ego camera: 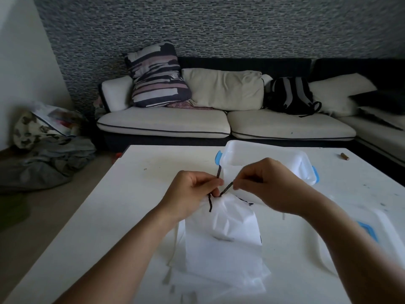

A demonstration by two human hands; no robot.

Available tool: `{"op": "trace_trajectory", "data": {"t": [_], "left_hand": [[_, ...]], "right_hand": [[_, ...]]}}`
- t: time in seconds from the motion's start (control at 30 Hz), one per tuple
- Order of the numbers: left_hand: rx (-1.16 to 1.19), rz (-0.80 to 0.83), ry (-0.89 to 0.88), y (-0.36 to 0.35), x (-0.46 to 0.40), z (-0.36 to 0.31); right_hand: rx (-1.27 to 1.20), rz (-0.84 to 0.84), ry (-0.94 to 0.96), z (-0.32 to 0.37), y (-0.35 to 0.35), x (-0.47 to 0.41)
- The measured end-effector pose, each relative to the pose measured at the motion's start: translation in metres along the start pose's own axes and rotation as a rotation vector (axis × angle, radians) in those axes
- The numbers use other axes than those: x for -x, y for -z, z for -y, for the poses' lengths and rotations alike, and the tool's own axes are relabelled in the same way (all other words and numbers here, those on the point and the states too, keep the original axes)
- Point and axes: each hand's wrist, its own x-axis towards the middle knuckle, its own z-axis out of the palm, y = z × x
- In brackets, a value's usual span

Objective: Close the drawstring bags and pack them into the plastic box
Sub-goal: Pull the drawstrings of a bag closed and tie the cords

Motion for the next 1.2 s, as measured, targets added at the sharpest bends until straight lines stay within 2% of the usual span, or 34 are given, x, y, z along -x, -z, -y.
{"op": "trace_trajectory", "data": {"t": [0.17, 0.37, 0.63, 0.8, 0.9, 1.1, 1.2], "left_hand": [[-0.021, 0.061, -0.038, -0.008, 0.005, -0.006], [0.020, 0.187, 0.005, -0.010, 0.010, -0.011], [0.008, 0.249, 0.037, -0.014, 0.013, -0.017], [0.052, 0.157, 0.053, -0.016, 0.012, -0.012], [0.152, 0.108, 0.127, -0.015, 0.009, -0.013], [0.259, -0.187, 0.172, -0.007, 0.002, -0.014], [0.240, -0.209, 0.153, -0.008, 0.002, -0.014]], "right_hand": [[0.062, -0.210, 0.242, 0.003, -0.009, -0.005], [-0.081, -0.387, 0.198, -0.011, -0.013, -0.008], [-0.177, -0.302, 0.172, -0.004, -0.027, -0.011], [-0.247, -0.250, 0.188, -0.003, -0.029, -0.015], [-0.159, -0.253, 0.167, -0.003, -0.028, -0.014], [-0.171, -0.324, 0.052, -0.017, -0.008, -0.008], [-0.199, -0.290, 0.035, -0.014, -0.010, -0.005]]}}
